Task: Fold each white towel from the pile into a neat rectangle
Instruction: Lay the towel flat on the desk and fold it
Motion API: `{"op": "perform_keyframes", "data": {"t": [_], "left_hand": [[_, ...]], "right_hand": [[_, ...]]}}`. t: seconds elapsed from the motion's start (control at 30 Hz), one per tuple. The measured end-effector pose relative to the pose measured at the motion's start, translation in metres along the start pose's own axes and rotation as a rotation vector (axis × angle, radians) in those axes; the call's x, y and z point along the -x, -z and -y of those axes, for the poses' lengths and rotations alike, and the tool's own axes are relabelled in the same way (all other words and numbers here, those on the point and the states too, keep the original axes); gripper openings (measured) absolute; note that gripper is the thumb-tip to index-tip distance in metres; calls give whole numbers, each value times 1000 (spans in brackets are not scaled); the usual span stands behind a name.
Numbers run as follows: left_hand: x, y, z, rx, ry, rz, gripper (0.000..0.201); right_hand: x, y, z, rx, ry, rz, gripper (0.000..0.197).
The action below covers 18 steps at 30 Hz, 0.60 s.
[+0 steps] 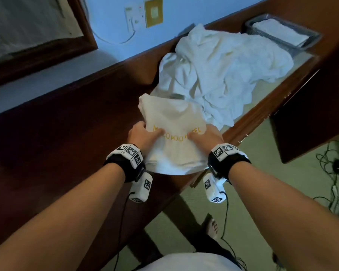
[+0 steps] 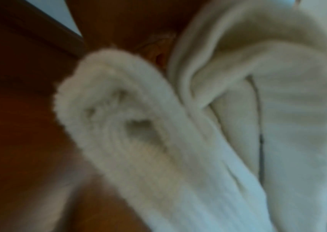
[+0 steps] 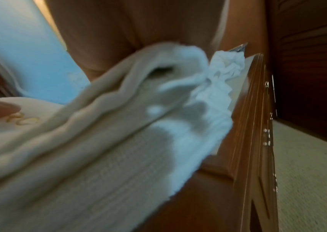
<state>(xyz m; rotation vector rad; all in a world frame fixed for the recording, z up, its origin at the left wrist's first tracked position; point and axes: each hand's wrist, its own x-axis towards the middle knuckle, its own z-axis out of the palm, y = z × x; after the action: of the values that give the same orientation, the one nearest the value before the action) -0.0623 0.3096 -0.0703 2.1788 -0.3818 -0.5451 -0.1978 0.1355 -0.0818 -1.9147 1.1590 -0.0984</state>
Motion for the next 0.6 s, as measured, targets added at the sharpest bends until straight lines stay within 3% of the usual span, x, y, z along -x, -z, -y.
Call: {"op": "perform_keyframes", "data": {"t": [0.17,0.37,0.5,0.6], "left_hand": [[-20,-56,-100,112,-158,79,55],[-41,-150,-223,110,-323,81,26],[-56,-214,-289,109,-418,118,57],[-66,-258,-329,137,-476,164,47]], "right_hand": [[-42,105,-7,-58,38,-120,53],[-93,241,-34,-67,84,-238,52],[-123,320,-64,-64,85,-328,47],[-139,368,-84,-83,71,-405,42]]}}
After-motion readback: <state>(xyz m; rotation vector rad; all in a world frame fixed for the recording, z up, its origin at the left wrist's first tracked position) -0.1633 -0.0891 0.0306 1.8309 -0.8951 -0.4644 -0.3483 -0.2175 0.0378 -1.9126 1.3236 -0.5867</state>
